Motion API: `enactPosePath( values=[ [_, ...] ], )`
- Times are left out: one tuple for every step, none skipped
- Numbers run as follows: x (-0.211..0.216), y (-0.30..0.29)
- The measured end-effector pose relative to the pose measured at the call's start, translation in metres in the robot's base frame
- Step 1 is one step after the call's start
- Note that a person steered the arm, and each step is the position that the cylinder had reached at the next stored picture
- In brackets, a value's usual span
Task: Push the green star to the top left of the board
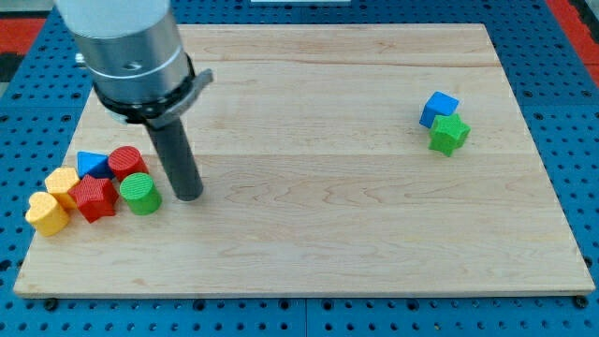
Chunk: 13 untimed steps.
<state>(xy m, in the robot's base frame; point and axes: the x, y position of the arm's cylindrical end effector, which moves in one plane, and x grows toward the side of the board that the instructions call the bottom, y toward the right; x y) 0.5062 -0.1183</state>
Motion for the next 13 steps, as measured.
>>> enactPosePath(
  values=[
    [0.001, 0.073],
    [-0.001, 0.169],
    [-0.004, 0.257],
    [-0.01, 0.316],
    [-0.043, 0.367],
    [-0.084, 0.36],
    [-0.079, 0.31],
    [-0.079, 0.234],
    [-0.077, 0.168],
    [-0.08, 0.119],
    [-0.115, 0.082],
    [-0.157, 0.065],
    [-0.198, 0.06]
  ],
)
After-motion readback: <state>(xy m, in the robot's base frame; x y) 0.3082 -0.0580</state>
